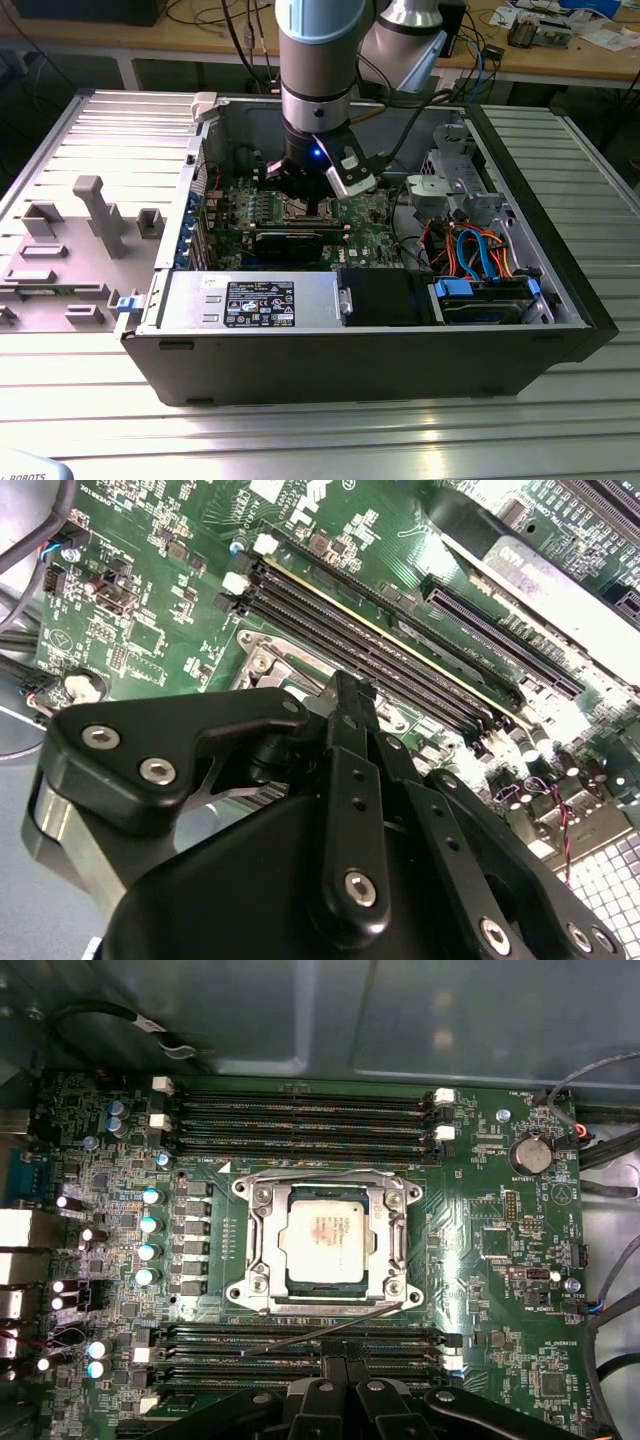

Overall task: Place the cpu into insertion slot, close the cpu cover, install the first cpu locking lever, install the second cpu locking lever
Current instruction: 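Install the second cpu locking lever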

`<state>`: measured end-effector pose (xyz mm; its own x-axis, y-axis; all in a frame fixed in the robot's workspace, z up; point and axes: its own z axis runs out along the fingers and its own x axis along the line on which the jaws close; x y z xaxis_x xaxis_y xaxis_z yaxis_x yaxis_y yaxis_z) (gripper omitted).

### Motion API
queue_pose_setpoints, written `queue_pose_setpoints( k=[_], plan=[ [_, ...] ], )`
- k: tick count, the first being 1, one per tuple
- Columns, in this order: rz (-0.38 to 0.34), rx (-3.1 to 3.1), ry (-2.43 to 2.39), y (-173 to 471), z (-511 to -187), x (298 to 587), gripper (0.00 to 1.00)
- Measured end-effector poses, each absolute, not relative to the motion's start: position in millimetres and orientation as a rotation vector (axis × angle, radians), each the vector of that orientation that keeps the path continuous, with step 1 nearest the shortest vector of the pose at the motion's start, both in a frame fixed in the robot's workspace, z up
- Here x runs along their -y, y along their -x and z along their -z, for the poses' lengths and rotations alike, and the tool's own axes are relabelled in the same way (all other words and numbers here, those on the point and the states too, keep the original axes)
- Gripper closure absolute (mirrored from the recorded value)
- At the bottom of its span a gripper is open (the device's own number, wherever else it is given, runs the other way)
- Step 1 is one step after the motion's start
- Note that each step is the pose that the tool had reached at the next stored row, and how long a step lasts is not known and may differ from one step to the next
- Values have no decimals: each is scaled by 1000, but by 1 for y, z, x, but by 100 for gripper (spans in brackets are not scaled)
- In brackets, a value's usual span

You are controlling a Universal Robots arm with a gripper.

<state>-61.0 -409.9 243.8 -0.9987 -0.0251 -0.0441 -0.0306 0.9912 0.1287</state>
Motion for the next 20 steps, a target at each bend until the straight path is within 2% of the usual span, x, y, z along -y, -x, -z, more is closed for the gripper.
queue_pose_setpoints(
  k=[20],
  plan=[
    [-207, -3092, 43, 66, -244, 417, 89]
  ],
)
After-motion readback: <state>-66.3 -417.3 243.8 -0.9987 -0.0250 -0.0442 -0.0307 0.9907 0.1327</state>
